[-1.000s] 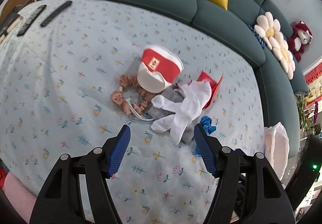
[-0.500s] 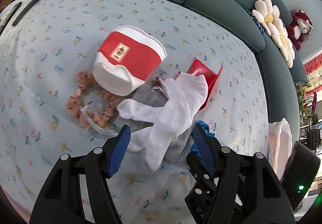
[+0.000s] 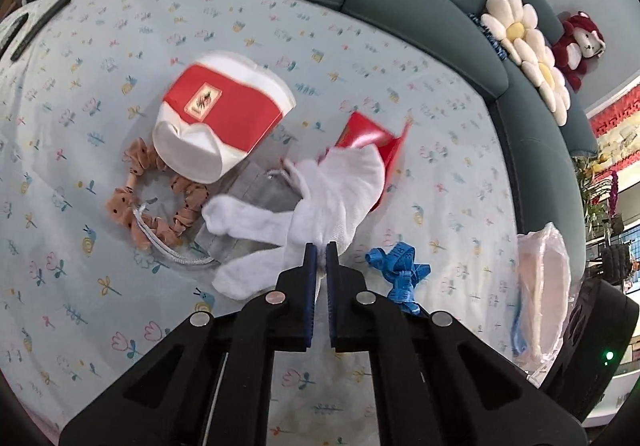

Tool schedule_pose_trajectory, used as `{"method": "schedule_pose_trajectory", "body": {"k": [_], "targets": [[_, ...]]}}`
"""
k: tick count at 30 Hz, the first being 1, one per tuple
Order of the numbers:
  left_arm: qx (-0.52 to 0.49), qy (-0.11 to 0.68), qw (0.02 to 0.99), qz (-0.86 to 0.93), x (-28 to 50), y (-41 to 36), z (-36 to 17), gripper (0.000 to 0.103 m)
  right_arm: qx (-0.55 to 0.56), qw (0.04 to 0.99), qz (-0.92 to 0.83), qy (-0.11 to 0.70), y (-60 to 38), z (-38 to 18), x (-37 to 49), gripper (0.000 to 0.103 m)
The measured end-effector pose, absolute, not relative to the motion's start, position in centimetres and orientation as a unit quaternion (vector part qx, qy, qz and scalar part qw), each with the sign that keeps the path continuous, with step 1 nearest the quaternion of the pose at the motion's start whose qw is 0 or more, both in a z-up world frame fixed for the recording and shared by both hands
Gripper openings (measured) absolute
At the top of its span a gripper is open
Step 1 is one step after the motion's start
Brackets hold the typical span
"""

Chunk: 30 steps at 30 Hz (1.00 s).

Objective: Collect trash
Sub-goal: 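Carry the blue tape measure over the wastebasket and open the right tool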

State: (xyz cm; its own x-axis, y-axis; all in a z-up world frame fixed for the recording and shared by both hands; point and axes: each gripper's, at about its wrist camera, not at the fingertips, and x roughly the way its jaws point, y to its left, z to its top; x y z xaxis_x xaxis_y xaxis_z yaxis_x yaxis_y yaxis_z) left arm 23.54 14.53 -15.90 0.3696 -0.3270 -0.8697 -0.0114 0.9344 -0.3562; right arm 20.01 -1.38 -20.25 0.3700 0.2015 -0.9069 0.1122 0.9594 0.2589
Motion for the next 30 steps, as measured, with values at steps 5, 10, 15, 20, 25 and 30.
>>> {"method": "schedule_pose_trajectory", "body": {"k": [5,10,15,20,25,30], "targets": [[-0.154,0.528,0.829,-0.105,22.5,13.9,-12.7,0.004,0.146,0.833,0.023,0.533,-3.0,-17.2,19.0,0.018],[-0.153,0.504,0.842,-0.119,21.3,12.5,-9.1,0.004,0.156,0.851,0.017,0.502,-5.0,-13.8,17.8,0.018],[-0.146,0.473,0.857,-0.145,20.2,10.0,-4.8,0.004,0.166,0.872,0.008,0.461,-7.7,-9.7,16.3,0.018],[-0.132,0.444,0.869,-0.172,18.5,6.7,-0.9,0.004,0.176,0.889,-0.004,0.423,-11.0,-6.3,14.4,0.018],[-0.109,0.420,0.878,-0.203,16.6,2.8,2.2,0.004,0.190,0.901,-0.017,0.390,-14.4,-3.5,12.6,0.018],[-0.085,0.402,0.882,-0.233,14.9,-1.2,4.4,0.004,0.203,0.908,-0.037,0.365,-17.9,-1.9,10.6,0.018]]}}
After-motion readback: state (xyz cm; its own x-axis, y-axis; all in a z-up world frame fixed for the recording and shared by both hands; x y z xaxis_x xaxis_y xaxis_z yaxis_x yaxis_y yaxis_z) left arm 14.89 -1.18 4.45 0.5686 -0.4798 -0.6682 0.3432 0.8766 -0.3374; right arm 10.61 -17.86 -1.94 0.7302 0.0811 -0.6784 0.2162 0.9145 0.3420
